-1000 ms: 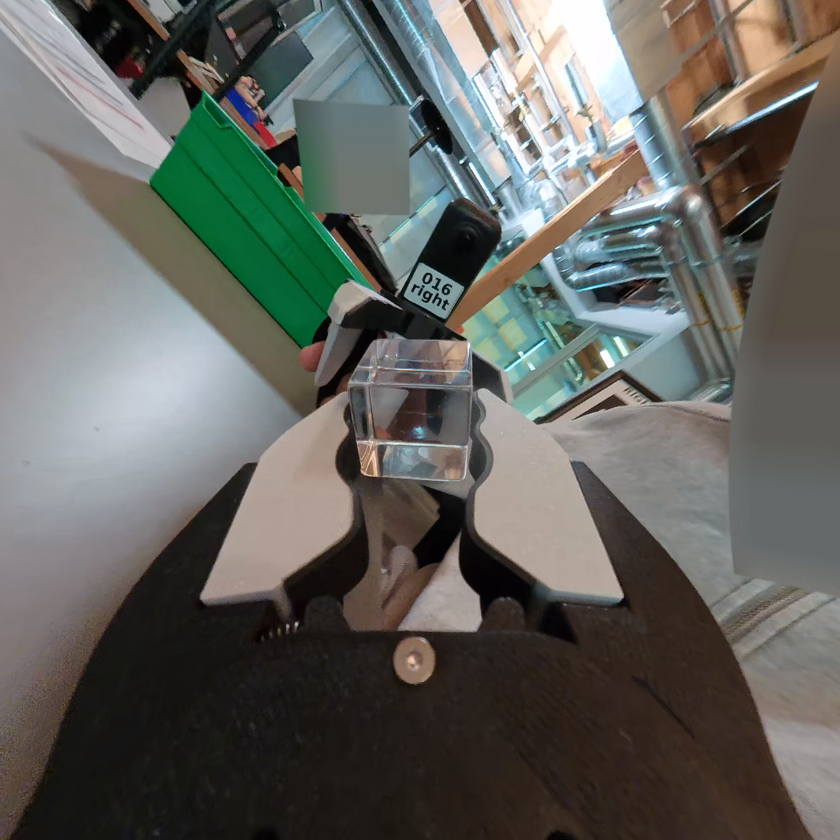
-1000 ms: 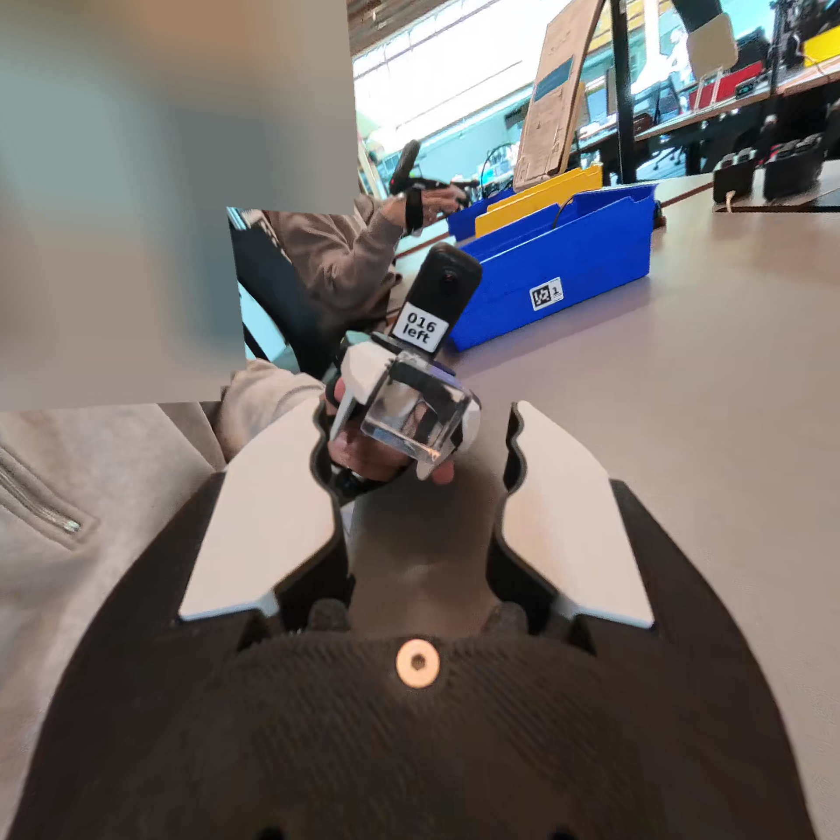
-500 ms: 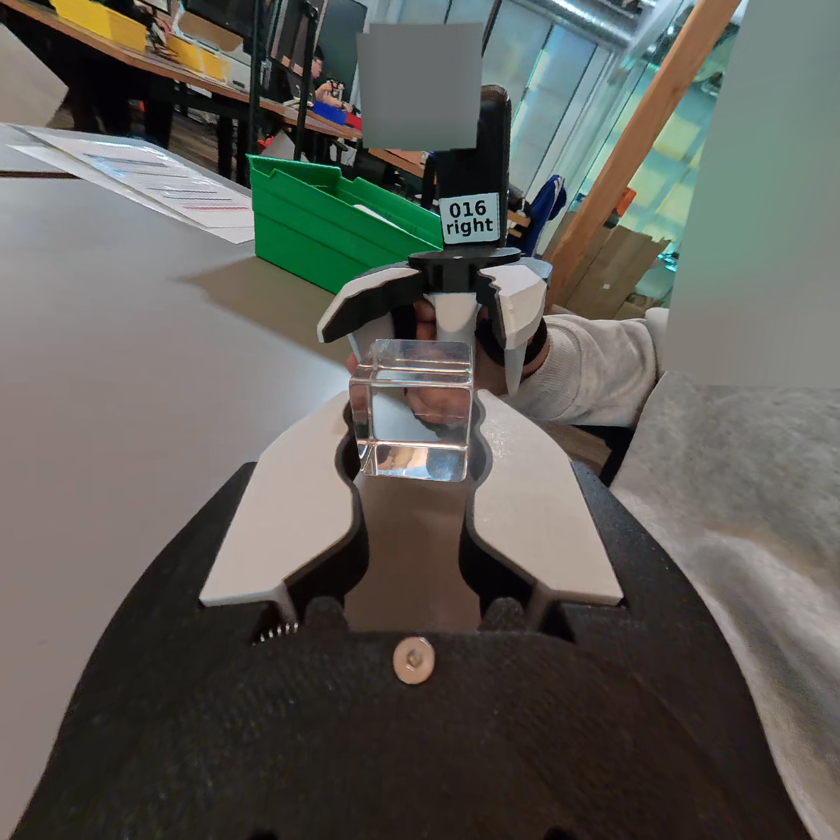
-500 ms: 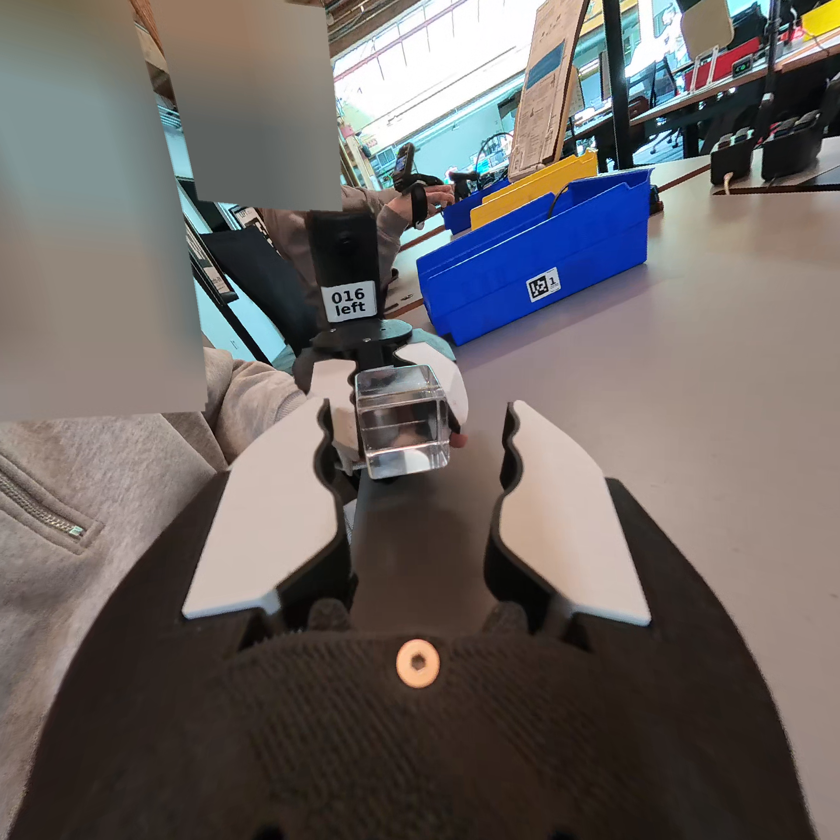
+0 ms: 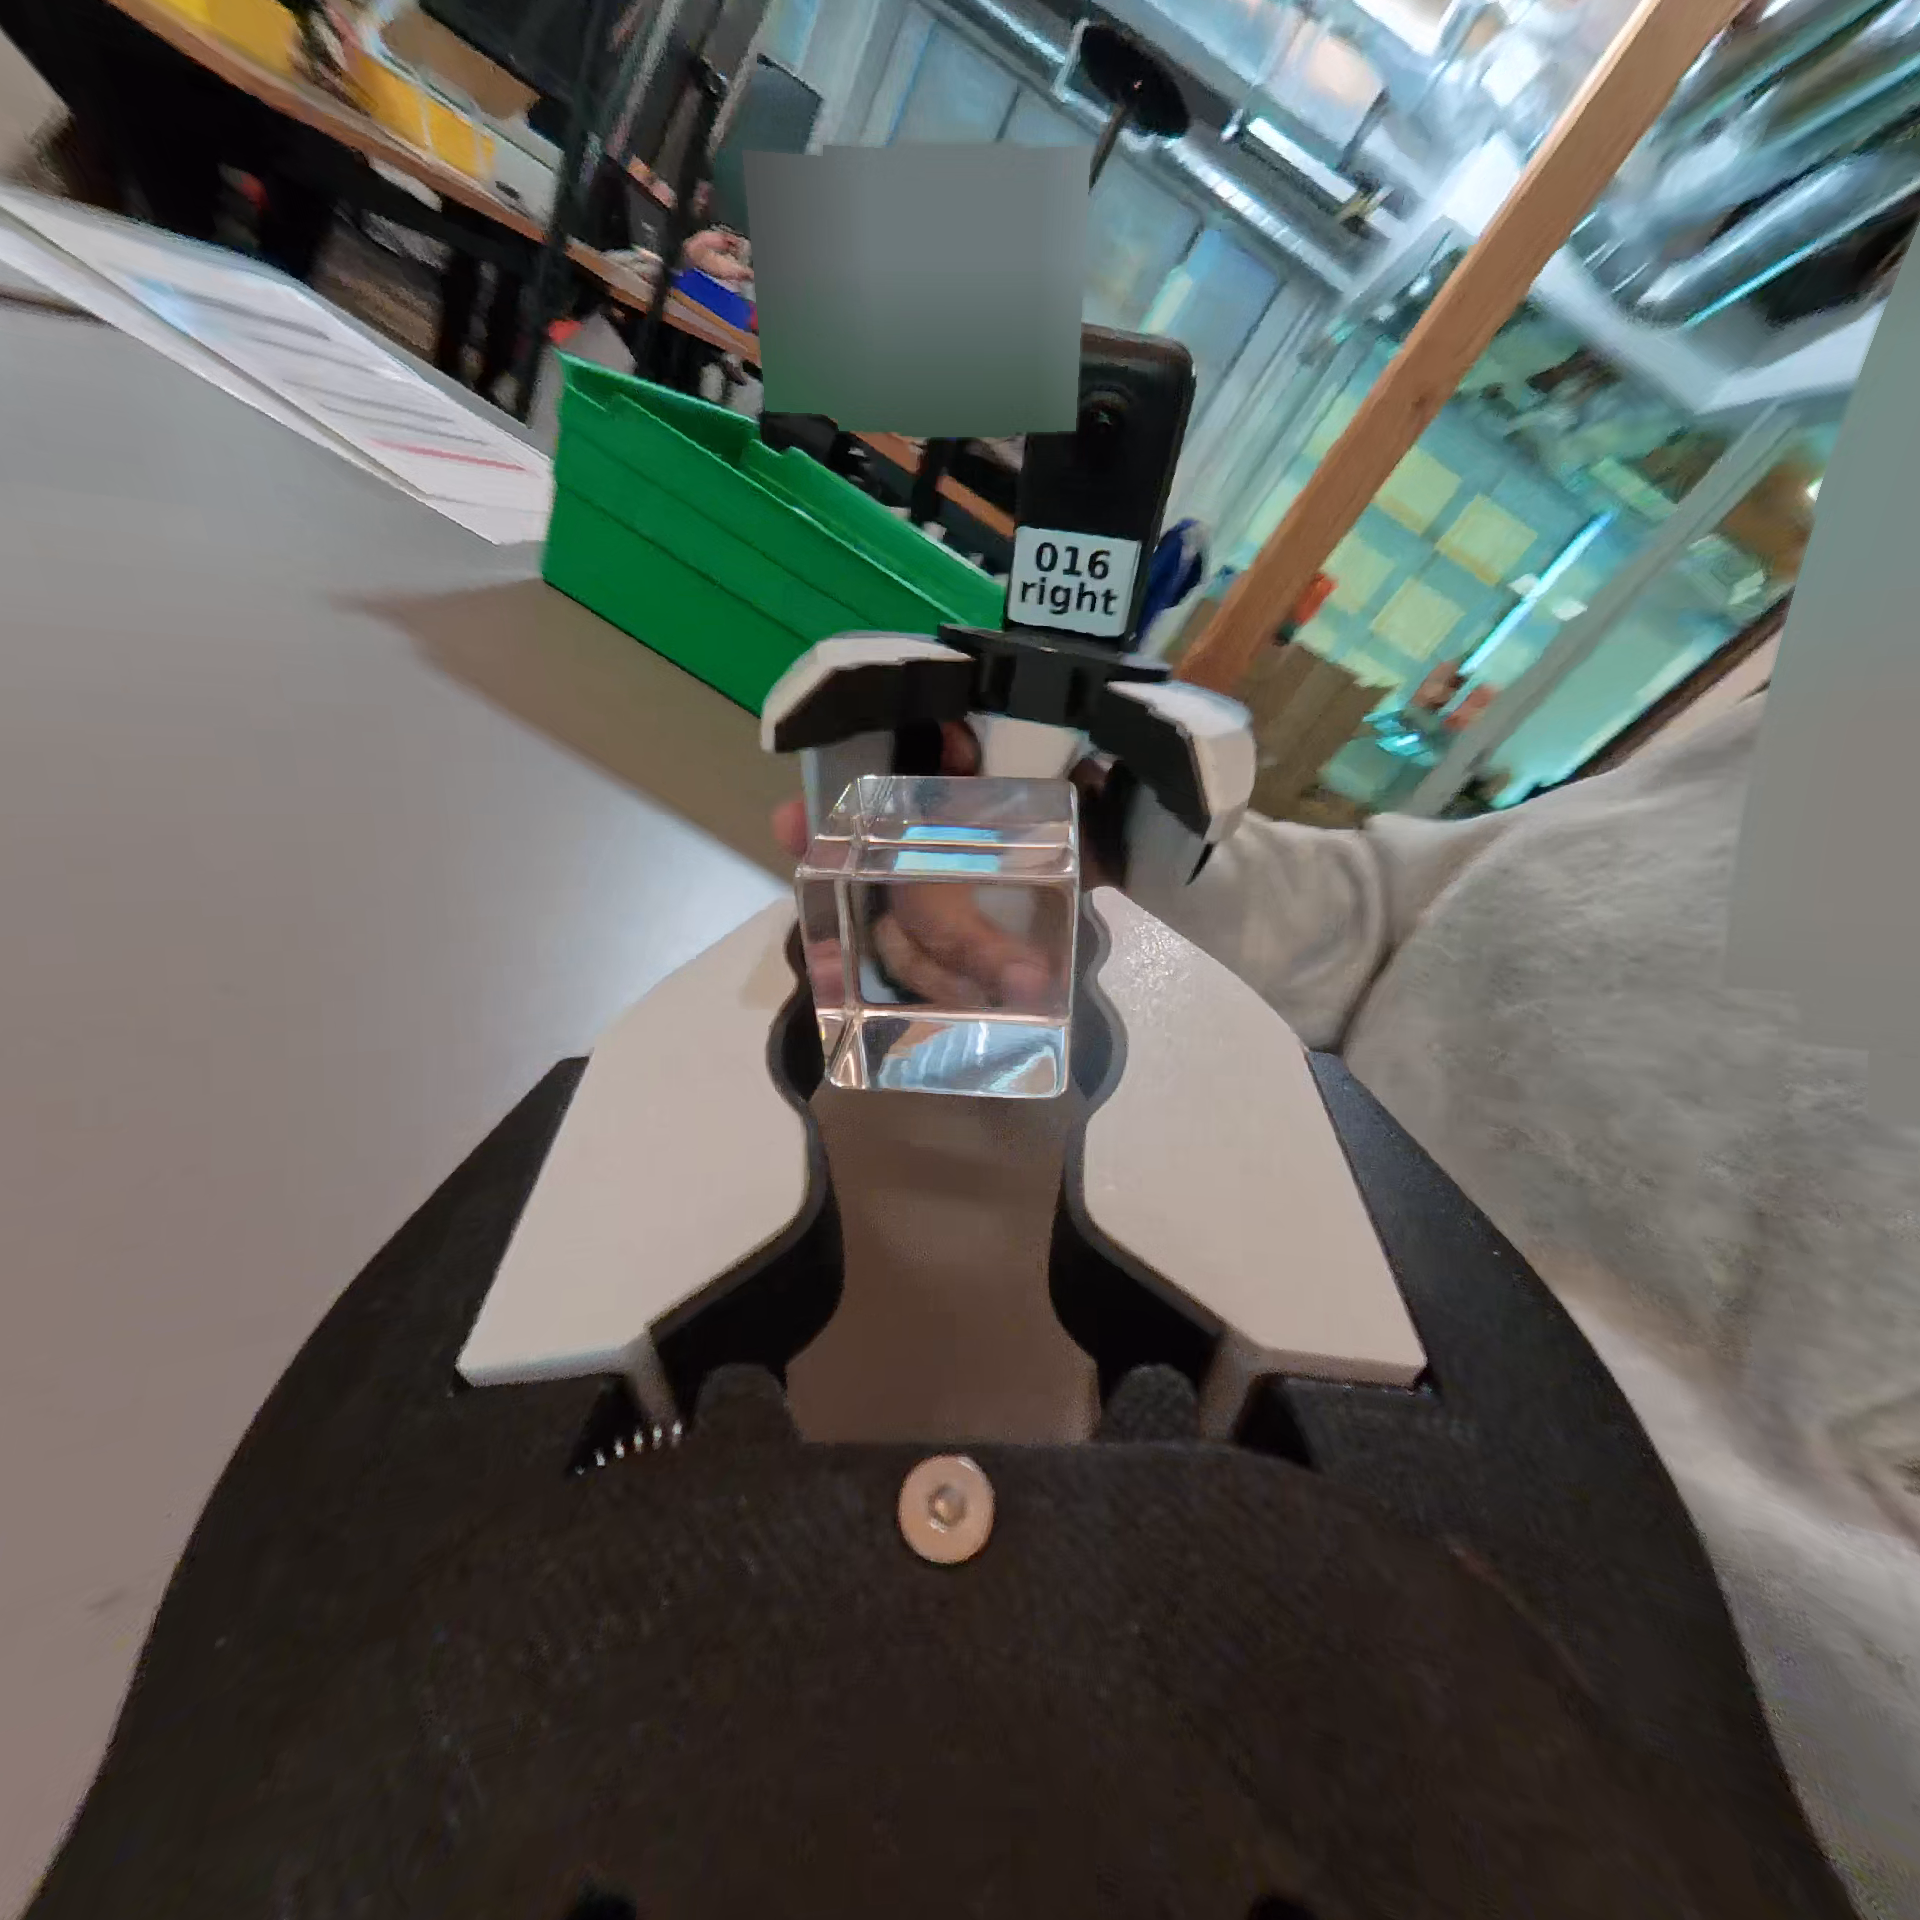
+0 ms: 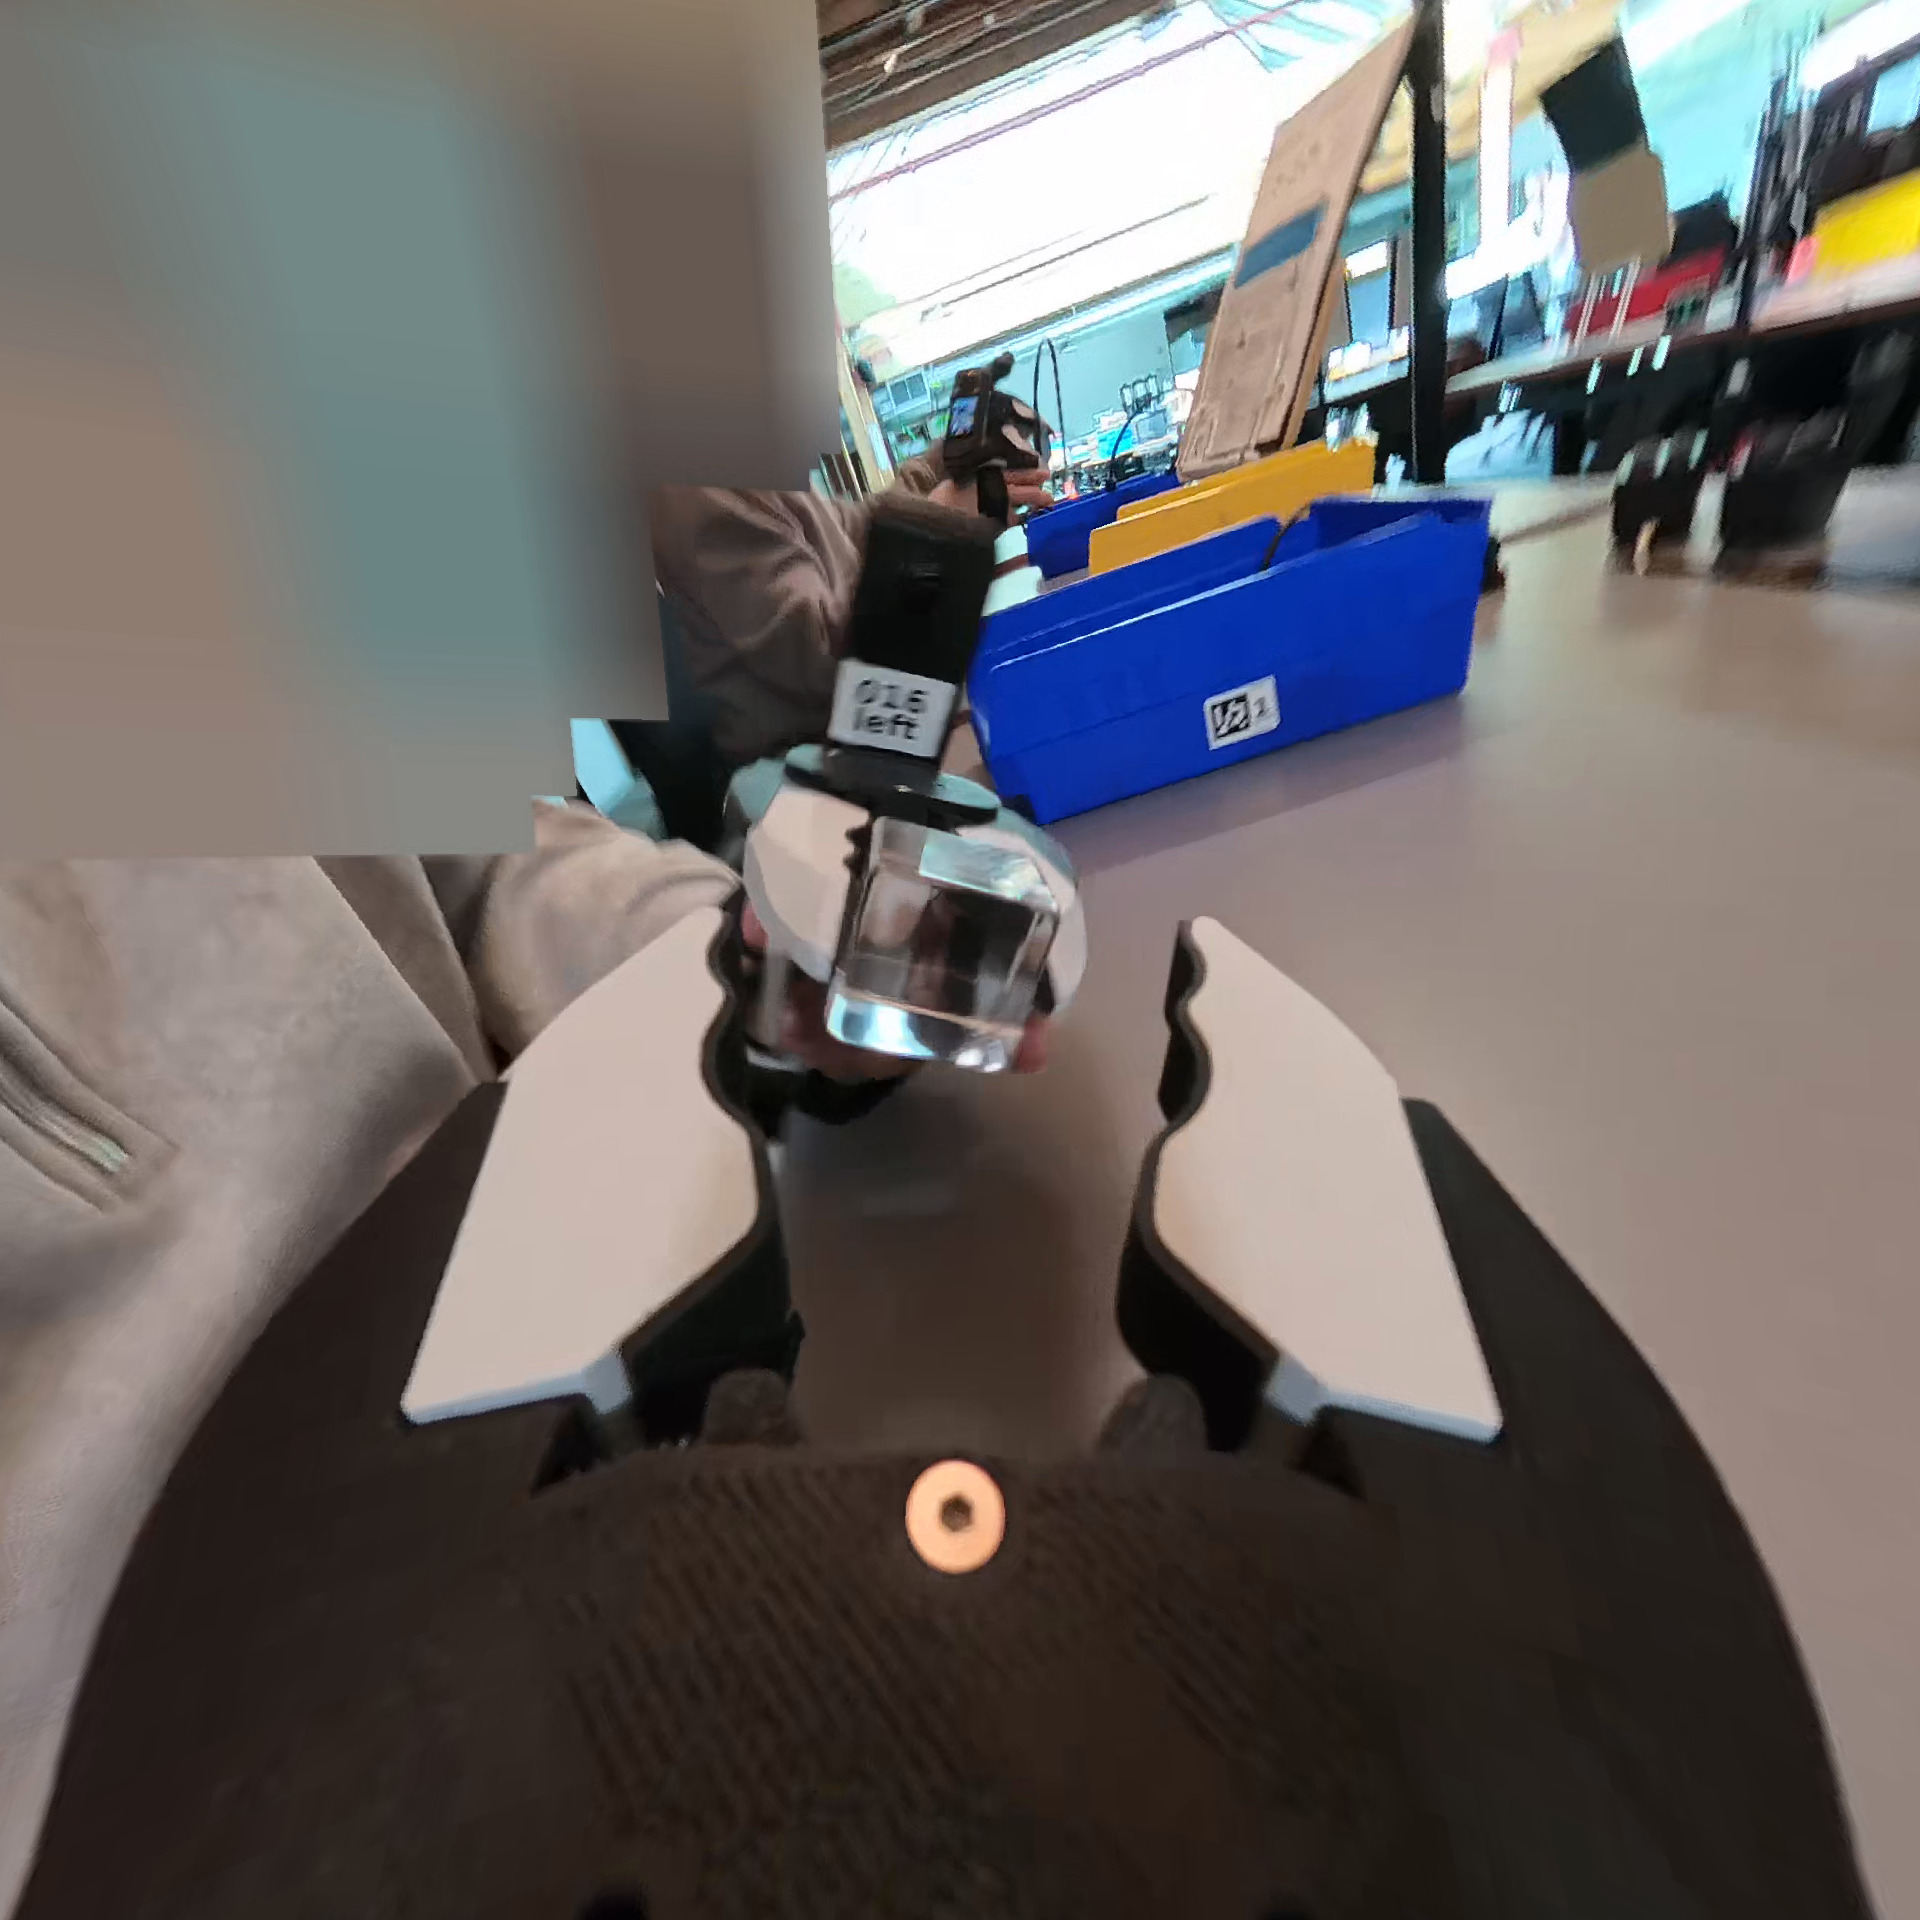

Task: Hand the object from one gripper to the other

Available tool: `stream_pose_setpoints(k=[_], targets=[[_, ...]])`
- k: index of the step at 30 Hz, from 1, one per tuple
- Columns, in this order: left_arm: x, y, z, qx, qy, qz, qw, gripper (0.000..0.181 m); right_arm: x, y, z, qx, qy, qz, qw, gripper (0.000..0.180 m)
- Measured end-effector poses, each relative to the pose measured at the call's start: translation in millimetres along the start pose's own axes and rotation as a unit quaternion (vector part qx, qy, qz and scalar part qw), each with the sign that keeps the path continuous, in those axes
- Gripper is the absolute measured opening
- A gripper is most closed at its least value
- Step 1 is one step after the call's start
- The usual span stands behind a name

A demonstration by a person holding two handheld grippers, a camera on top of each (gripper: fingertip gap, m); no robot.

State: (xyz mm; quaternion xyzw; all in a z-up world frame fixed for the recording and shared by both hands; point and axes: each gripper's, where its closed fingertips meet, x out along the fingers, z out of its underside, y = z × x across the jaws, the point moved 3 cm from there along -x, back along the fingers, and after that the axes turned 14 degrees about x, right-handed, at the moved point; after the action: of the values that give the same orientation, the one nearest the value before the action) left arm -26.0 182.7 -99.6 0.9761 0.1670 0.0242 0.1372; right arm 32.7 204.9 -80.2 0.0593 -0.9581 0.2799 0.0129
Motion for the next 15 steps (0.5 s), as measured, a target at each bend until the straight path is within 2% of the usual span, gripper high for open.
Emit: stream_pose_setpoints(k=[3,7,12,15], targets=[[3,5,2,-0.132,0.027,0.076,0.988,0.046,0,-5,5,-0.115,-0.026,0.007,0.993,0.080],[7,11,7,-0.281,0.052,0.151,0.946,0.045,2,-11,17,-0.250,-0.068,0.020,0.966,0.076],[15,20,16,-0.303,0.018,0.169,0.938,0.045,10,-10,38,-0.329,-0.136,0.042,0.934,0.072],[17,22,20,-0.316,0.010,0.169,0.934,0.045,14,-14,44,-0.355,-0.146,0.041,0.922,0.066]])
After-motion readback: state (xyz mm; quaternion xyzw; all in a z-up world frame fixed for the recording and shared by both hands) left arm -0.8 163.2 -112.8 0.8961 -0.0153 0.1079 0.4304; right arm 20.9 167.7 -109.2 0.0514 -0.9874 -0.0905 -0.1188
